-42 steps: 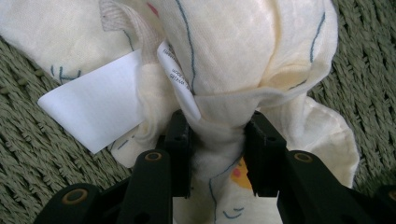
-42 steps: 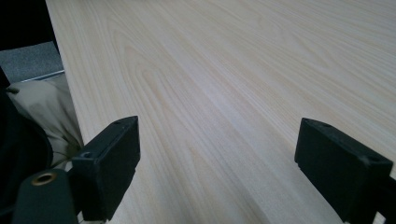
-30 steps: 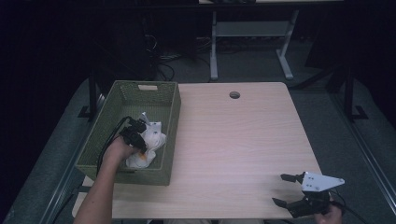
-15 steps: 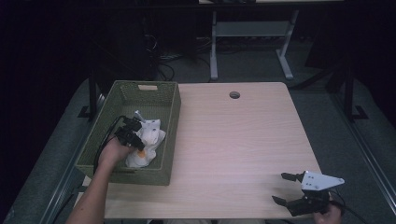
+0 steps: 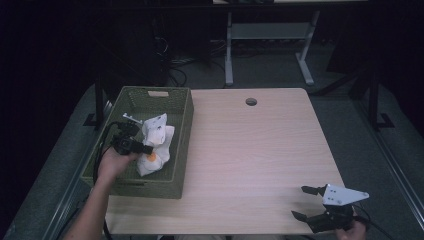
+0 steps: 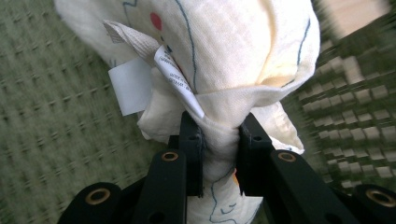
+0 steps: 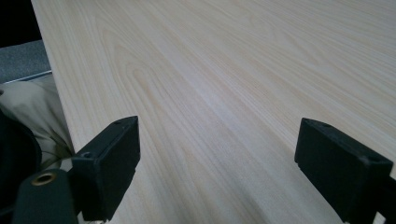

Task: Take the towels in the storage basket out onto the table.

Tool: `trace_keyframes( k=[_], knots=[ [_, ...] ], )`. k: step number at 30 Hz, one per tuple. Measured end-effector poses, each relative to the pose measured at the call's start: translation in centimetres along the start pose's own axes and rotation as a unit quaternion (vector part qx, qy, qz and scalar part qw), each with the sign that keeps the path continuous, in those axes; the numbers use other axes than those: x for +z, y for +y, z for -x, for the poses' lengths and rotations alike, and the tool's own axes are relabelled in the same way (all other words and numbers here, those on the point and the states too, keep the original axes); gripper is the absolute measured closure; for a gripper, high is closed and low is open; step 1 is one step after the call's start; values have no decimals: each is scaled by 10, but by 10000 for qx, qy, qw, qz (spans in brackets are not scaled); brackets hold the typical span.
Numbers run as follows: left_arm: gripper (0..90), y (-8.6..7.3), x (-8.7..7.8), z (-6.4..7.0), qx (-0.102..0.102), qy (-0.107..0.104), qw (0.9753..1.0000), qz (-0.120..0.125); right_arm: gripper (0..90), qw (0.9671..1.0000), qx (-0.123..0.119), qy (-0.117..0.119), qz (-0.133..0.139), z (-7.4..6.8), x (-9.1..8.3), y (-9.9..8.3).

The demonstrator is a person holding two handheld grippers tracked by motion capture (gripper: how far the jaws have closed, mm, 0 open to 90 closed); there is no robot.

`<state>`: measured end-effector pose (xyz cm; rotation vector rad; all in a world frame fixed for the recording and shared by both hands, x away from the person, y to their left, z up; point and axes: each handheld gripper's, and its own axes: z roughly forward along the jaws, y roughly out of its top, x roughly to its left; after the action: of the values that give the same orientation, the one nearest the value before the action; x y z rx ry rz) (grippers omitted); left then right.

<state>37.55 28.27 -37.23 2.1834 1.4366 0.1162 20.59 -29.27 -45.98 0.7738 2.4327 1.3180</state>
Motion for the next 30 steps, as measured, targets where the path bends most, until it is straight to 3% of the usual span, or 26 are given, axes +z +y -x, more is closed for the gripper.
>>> trace_keyframes(
  k=[4,12,15,18,21,23,28,29,30],
  knots=[
    [754,-3,-6,1,-83,74,9997,221,138,10000,-4,-13,-2,1,-1,0],
    [753,-8,-15,0,-174,-183,9981,567,138,10000,-2,-25,6,1,-1,0],
    [753,-10,-19,-3,-303,-300,9965,717,138,10000,-36,-5,10,0,-2,0],
    [752,-14,-23,-7,-516,-580,9925,940,138,10000,-34,-8,13,0,-2,0],
    [752,-16,-26,-8,-538,-615,9915,1013,138,10000,-37,-9,20,0,-2,0],
    [750,-18,-29,-10,-632,-707,9895,1095,138,10000,-39,10,12,1,-2,0],
    [750,-21,-39,-12,-777,-943,9826,1402,138,10000,-67,18,24,-1,-3,1],
    [750,-21,-42,-12,-780,-1055,9802,1482,138,10000,-62,18,16,-1,-3,1],
    [750,-21,-42,-12,-780,-1055,9802,1482,138,10000,-62,18,16,-1,-3,1]
  ],
)
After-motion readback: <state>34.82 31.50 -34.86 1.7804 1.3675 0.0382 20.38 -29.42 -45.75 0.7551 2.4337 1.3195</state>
